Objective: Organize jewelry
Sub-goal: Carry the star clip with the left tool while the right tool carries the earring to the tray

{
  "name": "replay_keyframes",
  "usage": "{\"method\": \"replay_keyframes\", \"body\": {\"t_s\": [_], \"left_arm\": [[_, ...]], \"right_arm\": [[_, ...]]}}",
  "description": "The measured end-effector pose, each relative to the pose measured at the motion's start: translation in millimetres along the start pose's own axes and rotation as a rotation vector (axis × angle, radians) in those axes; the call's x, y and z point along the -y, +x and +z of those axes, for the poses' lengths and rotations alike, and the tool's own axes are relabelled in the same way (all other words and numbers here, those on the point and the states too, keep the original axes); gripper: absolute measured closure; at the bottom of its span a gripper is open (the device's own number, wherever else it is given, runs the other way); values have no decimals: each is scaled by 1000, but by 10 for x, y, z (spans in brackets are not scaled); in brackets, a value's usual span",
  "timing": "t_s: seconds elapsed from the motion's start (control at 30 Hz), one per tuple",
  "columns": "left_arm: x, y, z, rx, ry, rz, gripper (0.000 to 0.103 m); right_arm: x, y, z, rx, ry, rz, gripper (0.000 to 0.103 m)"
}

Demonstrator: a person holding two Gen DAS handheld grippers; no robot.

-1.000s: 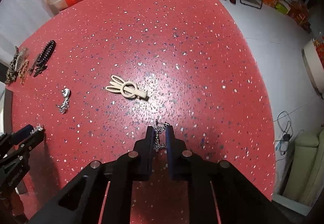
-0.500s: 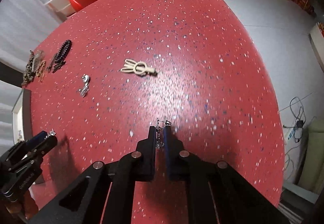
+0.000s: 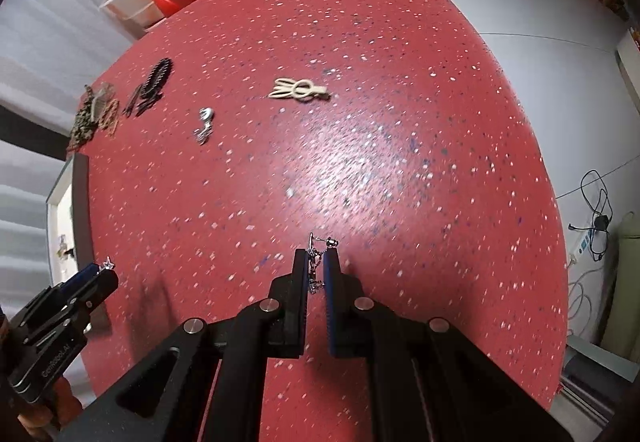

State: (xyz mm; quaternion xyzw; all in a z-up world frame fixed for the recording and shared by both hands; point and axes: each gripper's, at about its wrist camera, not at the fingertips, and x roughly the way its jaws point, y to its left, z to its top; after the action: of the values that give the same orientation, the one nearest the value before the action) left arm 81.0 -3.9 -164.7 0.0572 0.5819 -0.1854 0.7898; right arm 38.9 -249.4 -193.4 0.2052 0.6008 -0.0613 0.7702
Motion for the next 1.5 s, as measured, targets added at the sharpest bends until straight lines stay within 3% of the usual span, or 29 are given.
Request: {"method": "replay_keyframes", "body": {"t_s": [0.73,1.5], "left_arm": [[-852,-604,-398,44,-142,53,64],[-1986,-816,-650,98,-345,133,64]], "right_arm": [[-1077,-215,-277,-27,-120,63,95],[-2503,-130,-265,-38,-341,150,95]]}}
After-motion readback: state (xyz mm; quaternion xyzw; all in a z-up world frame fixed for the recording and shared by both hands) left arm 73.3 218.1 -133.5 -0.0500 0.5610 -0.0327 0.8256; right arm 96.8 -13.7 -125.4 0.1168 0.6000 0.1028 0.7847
